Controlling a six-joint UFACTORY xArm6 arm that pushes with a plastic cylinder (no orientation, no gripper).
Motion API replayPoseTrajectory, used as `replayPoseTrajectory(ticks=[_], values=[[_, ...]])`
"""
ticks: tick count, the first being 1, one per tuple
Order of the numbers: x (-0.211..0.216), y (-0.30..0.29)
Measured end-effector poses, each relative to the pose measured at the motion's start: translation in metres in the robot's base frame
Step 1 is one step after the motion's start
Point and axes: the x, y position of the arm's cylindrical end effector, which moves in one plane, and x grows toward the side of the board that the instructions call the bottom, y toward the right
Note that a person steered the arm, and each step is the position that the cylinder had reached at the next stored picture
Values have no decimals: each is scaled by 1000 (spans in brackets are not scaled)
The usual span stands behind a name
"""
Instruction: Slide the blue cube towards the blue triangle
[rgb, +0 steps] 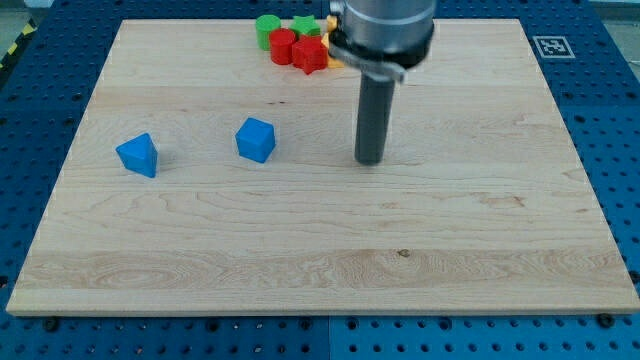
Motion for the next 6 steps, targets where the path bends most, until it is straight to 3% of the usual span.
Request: replayPoseTrajectory(ticks=[1,2,3,4,5,6], values=[[5,-62],[-28,-160],[-45,-191],[-27,-132],[-66,-107],[-100,-170]])
